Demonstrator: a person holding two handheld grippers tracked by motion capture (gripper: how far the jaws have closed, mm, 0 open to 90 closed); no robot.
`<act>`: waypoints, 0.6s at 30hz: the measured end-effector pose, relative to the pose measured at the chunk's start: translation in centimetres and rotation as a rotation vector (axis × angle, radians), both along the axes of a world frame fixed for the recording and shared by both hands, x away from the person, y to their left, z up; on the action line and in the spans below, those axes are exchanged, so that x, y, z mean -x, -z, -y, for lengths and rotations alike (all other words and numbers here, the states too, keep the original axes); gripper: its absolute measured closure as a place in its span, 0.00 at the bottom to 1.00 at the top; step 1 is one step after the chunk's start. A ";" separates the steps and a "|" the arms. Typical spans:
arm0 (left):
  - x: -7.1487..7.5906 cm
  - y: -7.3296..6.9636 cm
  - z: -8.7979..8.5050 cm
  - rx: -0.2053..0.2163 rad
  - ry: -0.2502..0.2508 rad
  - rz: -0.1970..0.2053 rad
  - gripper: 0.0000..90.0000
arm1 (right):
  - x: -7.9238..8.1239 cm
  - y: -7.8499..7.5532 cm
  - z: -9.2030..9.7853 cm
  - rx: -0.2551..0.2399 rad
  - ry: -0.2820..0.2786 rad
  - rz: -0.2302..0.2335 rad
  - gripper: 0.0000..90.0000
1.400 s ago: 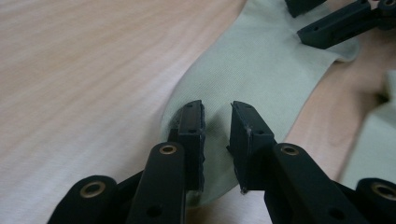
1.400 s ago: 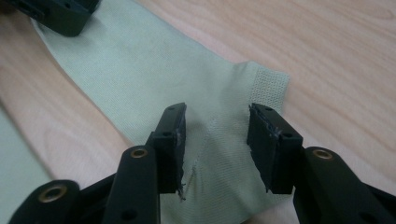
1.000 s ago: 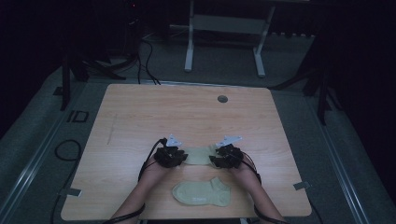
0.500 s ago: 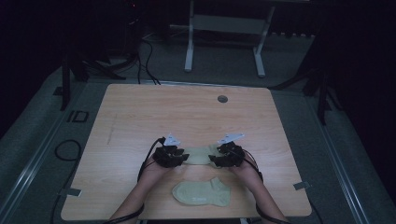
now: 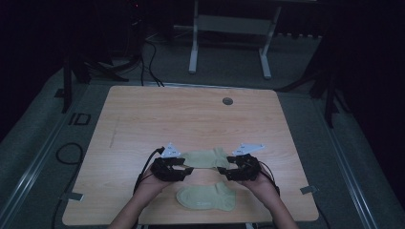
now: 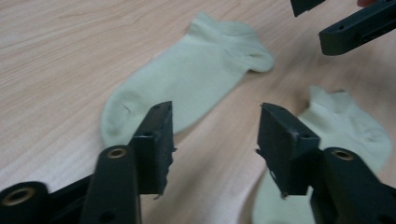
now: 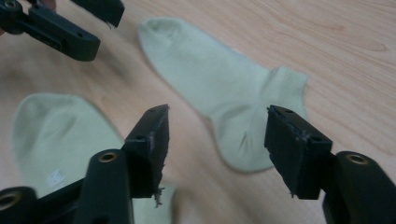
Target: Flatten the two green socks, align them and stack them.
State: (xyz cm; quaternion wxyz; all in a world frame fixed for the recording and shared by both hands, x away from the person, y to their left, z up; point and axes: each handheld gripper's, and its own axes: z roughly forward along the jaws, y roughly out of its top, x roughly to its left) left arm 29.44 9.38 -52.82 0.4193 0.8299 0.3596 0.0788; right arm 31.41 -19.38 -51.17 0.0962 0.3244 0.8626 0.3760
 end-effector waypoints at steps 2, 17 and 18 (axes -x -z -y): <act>1.0 -0.2 -0.1 0.008 0.017 -0.002 0.50 | 1.1 0.1 0.5 -0.002 -0.030 -0.009 0.51; 5.3 2.3 -1.3 -0.008 -0.020 -0.061 0.51 | 5.7 3.3 2.8 0.075 -0.034 -0.046 0.64; 5.5 2.6 -1.4 0.001 -0.019 -0.077 0.51 | 5.8 3.5 2.9 0.075 -0.034 -0.054 0.64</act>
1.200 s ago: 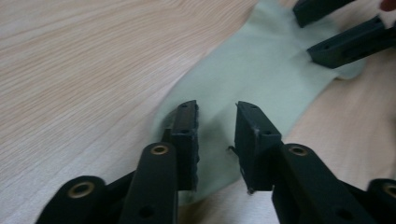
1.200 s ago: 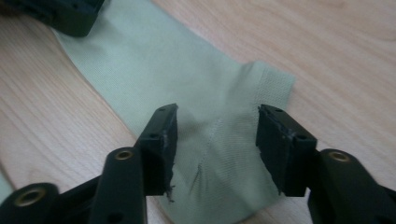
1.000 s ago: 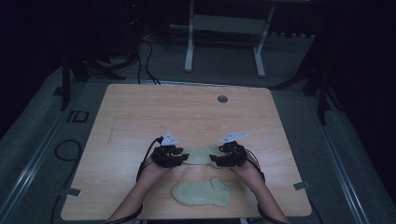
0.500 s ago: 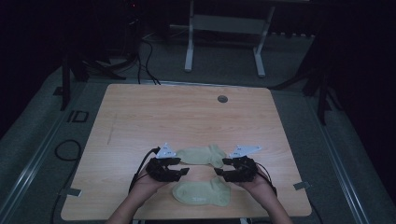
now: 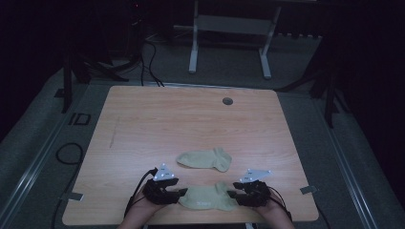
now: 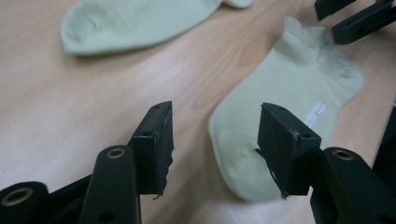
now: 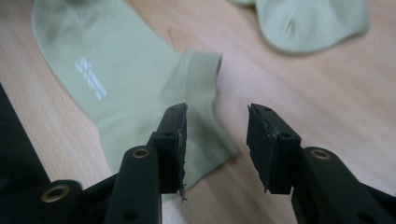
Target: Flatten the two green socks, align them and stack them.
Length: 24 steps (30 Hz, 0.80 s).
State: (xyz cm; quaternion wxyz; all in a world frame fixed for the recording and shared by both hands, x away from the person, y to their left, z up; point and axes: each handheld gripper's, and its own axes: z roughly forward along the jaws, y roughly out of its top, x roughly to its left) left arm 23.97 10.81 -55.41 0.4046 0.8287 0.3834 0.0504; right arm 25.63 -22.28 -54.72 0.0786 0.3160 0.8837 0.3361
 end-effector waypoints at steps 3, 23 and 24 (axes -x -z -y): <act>0.5 0.6 -0.2 0.002 0.000 -0.018 0.51 | 0.3 0.6 0.2 0.014 0.002 -0.007 0.64; 1.5 1.4 0.5 -0.047 -0.002 -0.011 0.92 | 1.7 1.0 -0.5 0.037 -0.026 0.053 0.91; 1.6 1.4 0.5 -0.051 -0.004 -0.013 0.93 | 1.8 1.0 -0.5 0.039 -0.025 0.056 0.91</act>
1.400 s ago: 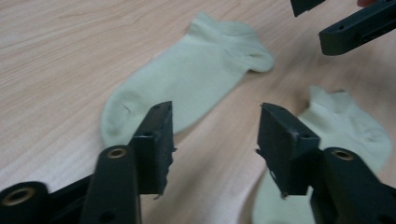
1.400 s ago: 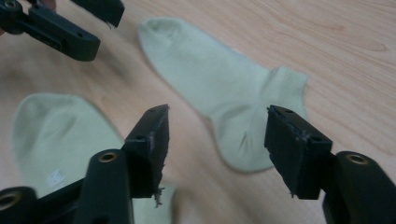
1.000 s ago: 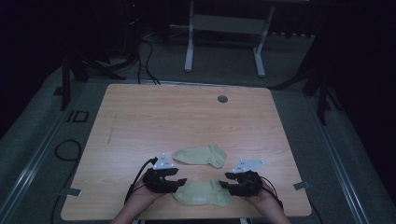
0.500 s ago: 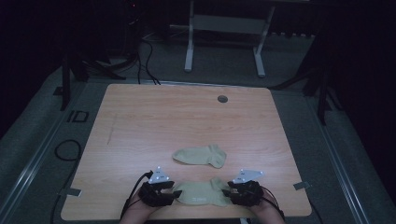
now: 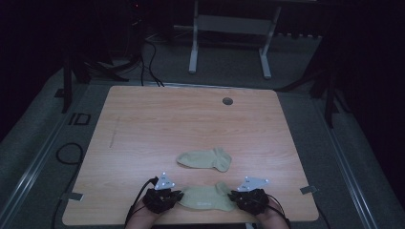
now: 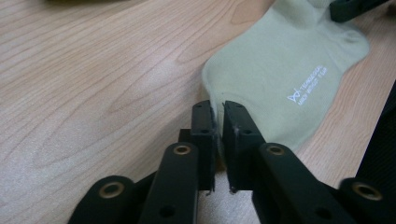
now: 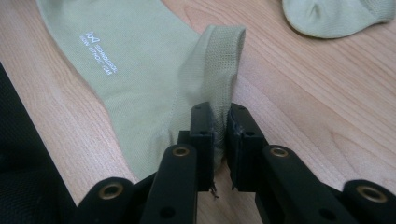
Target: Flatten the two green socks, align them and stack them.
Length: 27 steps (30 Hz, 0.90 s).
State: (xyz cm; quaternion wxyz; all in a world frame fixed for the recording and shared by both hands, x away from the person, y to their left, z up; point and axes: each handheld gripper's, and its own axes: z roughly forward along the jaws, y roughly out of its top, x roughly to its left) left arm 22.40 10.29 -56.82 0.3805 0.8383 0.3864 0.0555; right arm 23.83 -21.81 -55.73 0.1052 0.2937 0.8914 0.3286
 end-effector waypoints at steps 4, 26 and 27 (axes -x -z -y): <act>0.4 -0.2 0.3 -0.008 -0.036 0.015 0.98 | 0.2 -0.2 -0.4 0.021 0.002 -0.005 0.92; 0.6 -4.8 -0.6 0.061 -0.056 0.076 0.98 | 0.1 -4.3 0.7 -0.116 0.009 0.018 0.92; 0.5 -5.0 -0.6 0.062 -0.060 0.083 0.98 | 0.0 -4.4 0.8 -0.121 0.011 0.019 0.92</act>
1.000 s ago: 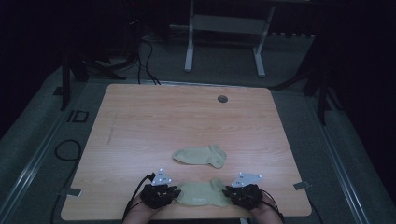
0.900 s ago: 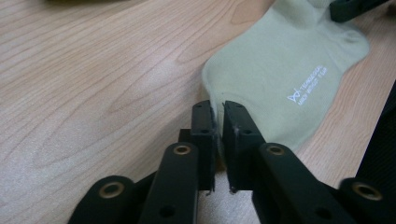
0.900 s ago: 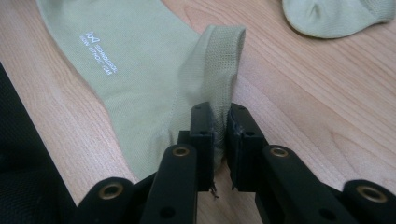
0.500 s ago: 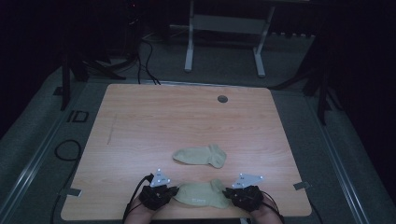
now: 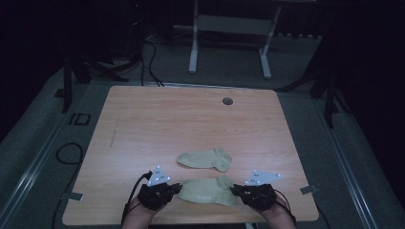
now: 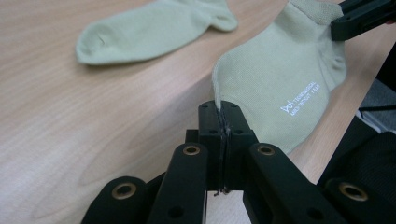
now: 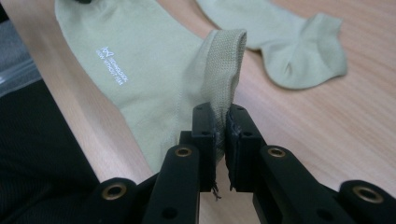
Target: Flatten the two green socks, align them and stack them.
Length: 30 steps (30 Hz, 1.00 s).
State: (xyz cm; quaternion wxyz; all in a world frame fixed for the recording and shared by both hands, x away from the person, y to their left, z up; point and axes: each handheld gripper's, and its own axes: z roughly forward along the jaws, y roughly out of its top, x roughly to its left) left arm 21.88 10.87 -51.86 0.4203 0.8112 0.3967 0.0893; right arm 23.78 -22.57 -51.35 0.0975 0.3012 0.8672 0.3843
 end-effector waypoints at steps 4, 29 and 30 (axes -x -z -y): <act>-0.3 -0.7 0.1 -0.011 -0.003 0.017 0.98 | -0.3 -0.6 -0.2 0.015 0.001 0.021 0.92; -6.1 -3.9 -0.4 0.017 -0.053 0.023 0.98 | -6.8 -5.6 -1.3 0.025 0.048 0.053 0.92; -6.4 -3.9 -0.4 0.012 -0.054 0.023 0.98 | -7.1 -5.6 -1.3 0.027 0.048 0.048 0.92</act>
